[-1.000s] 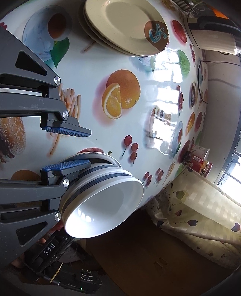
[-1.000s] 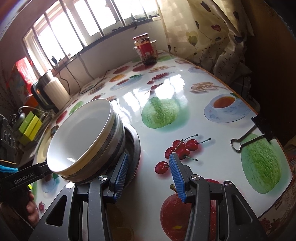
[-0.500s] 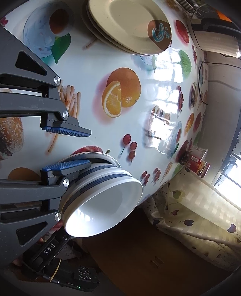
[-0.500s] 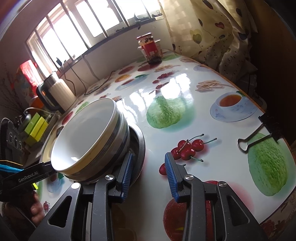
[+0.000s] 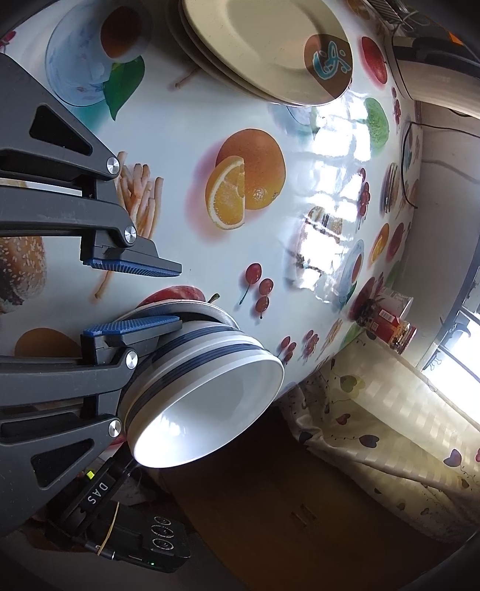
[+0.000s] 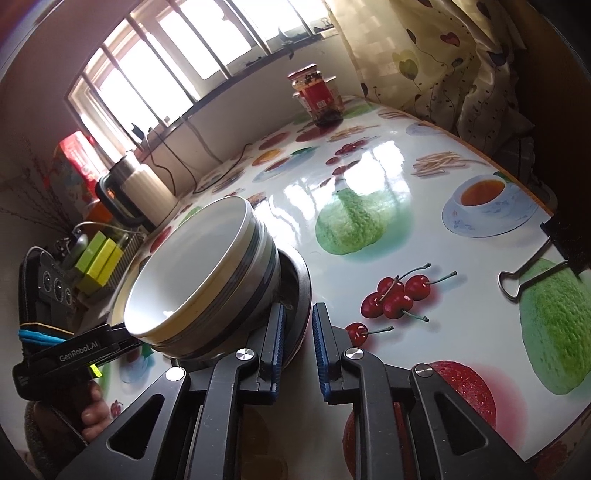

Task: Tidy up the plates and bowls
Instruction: 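Carry the nested bowls over the cream plate stack with both tools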

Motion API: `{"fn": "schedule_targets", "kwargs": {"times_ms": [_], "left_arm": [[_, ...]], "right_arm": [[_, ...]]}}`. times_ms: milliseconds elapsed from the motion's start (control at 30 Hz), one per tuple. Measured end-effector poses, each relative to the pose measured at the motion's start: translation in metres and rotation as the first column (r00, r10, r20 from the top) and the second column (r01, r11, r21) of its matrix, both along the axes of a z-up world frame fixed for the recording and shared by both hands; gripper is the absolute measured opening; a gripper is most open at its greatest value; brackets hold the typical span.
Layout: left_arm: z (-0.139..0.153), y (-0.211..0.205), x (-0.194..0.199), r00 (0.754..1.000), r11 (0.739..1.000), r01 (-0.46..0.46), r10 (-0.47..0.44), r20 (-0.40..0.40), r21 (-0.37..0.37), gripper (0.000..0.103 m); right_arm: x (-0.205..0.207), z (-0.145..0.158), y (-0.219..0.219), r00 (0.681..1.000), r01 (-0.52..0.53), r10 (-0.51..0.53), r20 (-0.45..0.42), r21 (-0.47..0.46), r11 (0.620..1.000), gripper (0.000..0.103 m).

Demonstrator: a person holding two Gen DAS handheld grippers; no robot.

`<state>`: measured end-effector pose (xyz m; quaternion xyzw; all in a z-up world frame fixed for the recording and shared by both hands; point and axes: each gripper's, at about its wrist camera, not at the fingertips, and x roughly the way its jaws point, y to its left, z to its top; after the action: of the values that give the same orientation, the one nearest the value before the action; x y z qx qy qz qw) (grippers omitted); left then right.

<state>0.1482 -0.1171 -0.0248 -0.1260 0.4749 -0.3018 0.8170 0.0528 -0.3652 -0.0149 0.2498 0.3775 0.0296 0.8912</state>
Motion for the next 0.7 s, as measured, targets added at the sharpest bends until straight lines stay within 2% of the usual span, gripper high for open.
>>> {"fn": "schedule_targets", "kwargs": {"times_ms": [133,200,533,600,700], "left_arm": [[-0.002,0.003,0.001,1.000,1.000,-0.001,0.000,-0.018,-0.026,0.022],[-0.002,0.003,0.001,1.000,0.999,0.004,-0.005,-0.024,-0.042,0.018],[-0.005,0.006,0.003,0.999,0.997,0.001,-0.005,-0.044,-0.076,0.017],[-0.005,0.006,0.003,0.999,0.996,0.007,-0.011,-0.044,-0.090,0.012],[-0.005,0.006,0.003,0.999,0.995,0.008,-0.013,-0.046,-0.096,0.012]], "right_arm": [[0.000,0.001,0.002,1.000,-0.014,0.014,0.007,-0.009,1.000,0.016],[0.000,0.000,0.000,1.000,-0.018,0.018,0.010,0.004,1.000,0.016],[0.001,-0.005,-0.009,0.999,-0.032,0.030,0.024,0.063,0.997,0.016],[0.001,-0.006,-0.010,0.999,-0.030,0.028,0.028,0.073,0.997,0.016],[0.000,-0.006,-0.009,0.999,-0.032,0.030,0.031,0.072,0.997,0.015]]}}
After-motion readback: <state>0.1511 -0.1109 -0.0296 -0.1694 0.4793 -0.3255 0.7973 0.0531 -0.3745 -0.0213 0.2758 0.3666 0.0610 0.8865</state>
